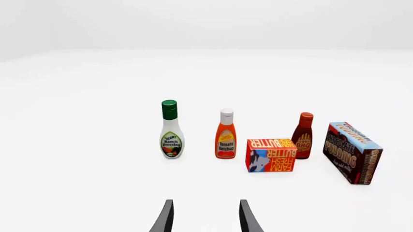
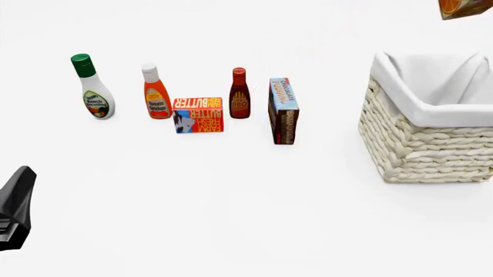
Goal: Pick the orange juice and place it in the basket.
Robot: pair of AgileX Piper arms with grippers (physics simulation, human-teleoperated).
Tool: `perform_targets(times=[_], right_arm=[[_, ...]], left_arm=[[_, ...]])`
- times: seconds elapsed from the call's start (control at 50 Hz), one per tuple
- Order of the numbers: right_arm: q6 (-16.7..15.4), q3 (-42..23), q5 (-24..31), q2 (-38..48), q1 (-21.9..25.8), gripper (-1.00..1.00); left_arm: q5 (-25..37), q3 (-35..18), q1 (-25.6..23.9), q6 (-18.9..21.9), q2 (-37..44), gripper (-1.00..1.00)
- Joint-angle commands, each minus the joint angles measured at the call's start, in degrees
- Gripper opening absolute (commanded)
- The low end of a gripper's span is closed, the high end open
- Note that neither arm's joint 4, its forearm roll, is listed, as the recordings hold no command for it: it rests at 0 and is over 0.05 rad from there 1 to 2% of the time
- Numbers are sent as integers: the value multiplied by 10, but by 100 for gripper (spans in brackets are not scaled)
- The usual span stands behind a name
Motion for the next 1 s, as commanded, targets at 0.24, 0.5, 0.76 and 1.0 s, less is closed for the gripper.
perform_targets(times=[0.24,0.5,0.76,1.0], right_arm=[[13,0,0,5,-32,-100],[33,-6,0,24,-32,-100],[57,-2,0,41,-38,-100],[75,23,0,40,-53,-100]], left_arm=[[0,0,0,0,0,100],[0,0,0,0,0,100],[0,0,0,0,0,100],[0,0,0,0,0,100]])
